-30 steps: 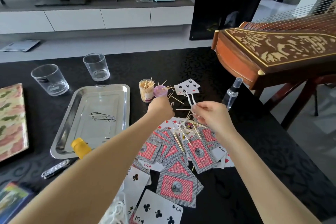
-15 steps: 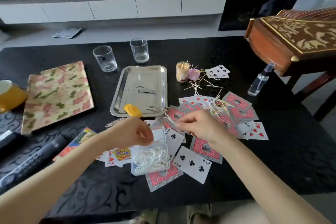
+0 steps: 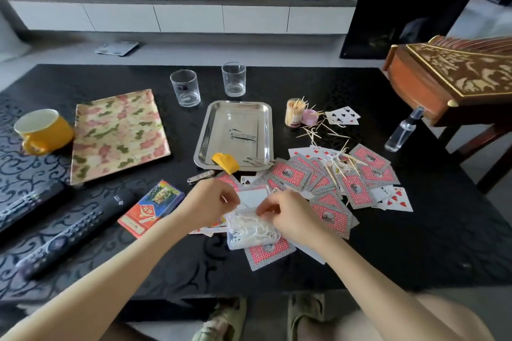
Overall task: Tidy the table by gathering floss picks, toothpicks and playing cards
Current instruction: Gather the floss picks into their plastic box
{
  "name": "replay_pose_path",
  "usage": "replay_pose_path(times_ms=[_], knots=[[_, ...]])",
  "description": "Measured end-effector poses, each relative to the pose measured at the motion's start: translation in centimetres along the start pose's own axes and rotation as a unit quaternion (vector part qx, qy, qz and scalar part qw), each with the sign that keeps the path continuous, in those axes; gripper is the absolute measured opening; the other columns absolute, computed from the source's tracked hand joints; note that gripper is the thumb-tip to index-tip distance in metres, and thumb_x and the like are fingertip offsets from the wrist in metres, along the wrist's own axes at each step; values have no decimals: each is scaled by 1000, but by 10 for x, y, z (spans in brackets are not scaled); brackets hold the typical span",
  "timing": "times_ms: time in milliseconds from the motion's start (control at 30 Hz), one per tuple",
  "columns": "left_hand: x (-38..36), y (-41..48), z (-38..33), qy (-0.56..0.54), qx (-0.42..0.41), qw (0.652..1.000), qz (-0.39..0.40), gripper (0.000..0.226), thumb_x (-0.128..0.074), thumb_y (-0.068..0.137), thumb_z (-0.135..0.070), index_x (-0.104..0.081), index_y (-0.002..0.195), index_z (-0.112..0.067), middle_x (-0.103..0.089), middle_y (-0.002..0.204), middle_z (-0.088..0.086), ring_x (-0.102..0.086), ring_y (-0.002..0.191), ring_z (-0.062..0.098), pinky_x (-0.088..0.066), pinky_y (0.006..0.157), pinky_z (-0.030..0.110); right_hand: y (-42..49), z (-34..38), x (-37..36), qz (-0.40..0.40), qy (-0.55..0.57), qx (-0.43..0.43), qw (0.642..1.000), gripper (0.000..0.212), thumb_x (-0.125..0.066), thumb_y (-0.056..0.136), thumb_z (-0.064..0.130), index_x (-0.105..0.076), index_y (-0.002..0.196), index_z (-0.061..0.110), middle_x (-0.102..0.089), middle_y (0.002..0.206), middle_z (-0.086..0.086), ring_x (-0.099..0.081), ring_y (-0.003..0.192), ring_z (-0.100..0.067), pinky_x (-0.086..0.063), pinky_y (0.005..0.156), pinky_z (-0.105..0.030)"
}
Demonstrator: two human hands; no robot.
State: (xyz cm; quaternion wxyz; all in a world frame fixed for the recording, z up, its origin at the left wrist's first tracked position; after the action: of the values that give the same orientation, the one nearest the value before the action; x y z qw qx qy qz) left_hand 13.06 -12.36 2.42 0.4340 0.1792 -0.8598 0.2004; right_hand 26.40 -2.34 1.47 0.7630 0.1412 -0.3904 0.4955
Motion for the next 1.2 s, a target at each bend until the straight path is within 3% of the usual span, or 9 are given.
replay_pose_path(times_ms=[133, 300, 400, 500, 600, 700, 900, 1033, 1200], knots=[[12, 0, 12, -6, 21, 999, -33, 14, -62, 84, -9, -73, 92, -14, -61, 78, -9, -53, 67, 2, -37, 57, 4, 3, 4, -11, 13, -45, 0, 999, 24, -53, 88, 5, -72, 99, 15, -70, 104, 2, -61, 85, -9, -50, 77, -23], [4, 5, 8, -10, 6, 1000, 23, 10, -64, 85, -16, -70, 90, -22, -56, 73, -19, -53, 64, -3, -40, 55, 5, 6, 3, -20, 1, -113, 41, 993, 19, -59, 89, 14, -72, 101, 19, -67, 105, 1, -58, 98, -14, -47, 83, -25], [-3, 14, 3, 1, 3, 999, 42, 9, -63, 86, -20, -70, 93, -21, -52, 70, -20, -50, 61, 0, -37, 50, 6, 8, -1, -9, -2, -70, 38, 997, 20, -59, 90, 20, -70, 107, 16, -67, 104, 1, -56, 87, -7, -42, 74, -17], [-2, 28, -1, -4, -1, 1000, 22, 11, -64, 86, -20, -71, 95, -17, -56, 71, -15, -55, 64, 5, -40, 55, 8, 16, -21, 22, -76, -41, -1, 996, 19, -58, 92, 19, -69, 107, 14, -69, 104, 3, -57, 83, -5, -45, 71, -13], [-1, 50, -18, -10, -17, 1000, 2, 12, -64, 86, -19, -72, 92, -12, -64, 79, -3, -64, 80, 21, -51, 74, 28, 36, -66, 62, -188, -89, -82, 975, 16, -59, 91, 21, -70, 103, 17, -70, 99, 5, -60, 77, -6, -44, 57, -14], [-4, 75, -41, -15, -27, 999, -18, 13, -63, 87, -21, -73, 93, -16, -68, 86, -4, -61, 75, 12, -50, 73, 25, 58, -111, 94, -230, -147, -142, 952, 16, -59, 91, 22, -69, 103, 22, -69, 102, 1, -62, 79, -13, -46, 54, -23], [-24, 132, -80, -24, -24, 998, -46, 18, -54, 90, -12, -72, 95, -12, -69, 94, 1, -60, 76, 12, -46, 63, 19, 90, -138, 120, -72, -244, -125, 959, 27, -50, 89, 15, -65, 107, 28, -59, 109, 1, -55, 104, -20, -50, 83, -35], [-46, 169, -97, -35, 30, 997, -69, 21, -53, 90, -16, -69, 83, -5, -68, 79, 9, -62, 68, 22, -51, 58, 28, 105, -145, 127, 18, -229, -143, 963, 13, -56, 83, 20, -59, 89, 30, -61, 95, 8, -59, 86, -14, -49, 74, -27], [-73, 202, -117, -39, 85, 992, -86, 15, -55, 91, -18, -63, 92, -6, -62, 82, 6, -62, 77, 22, -48, 61, 29, 111, -159, 132, 13, -184, -122, 975, 11, -73, 75, 27, -62, 78, 27, -62, 84, 11, -59, 79, -9, -45, 67, -24]])
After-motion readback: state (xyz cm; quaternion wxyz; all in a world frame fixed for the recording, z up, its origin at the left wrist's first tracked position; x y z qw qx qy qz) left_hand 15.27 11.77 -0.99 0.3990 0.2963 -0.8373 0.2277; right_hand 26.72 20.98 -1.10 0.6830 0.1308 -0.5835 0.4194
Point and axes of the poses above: each hand's wrist, its own y-axis towards the middle knuckle, its own x-axis out of the back of the hand, z = x × y, the point moved 3 cm from there along y, towards the middle knuckle
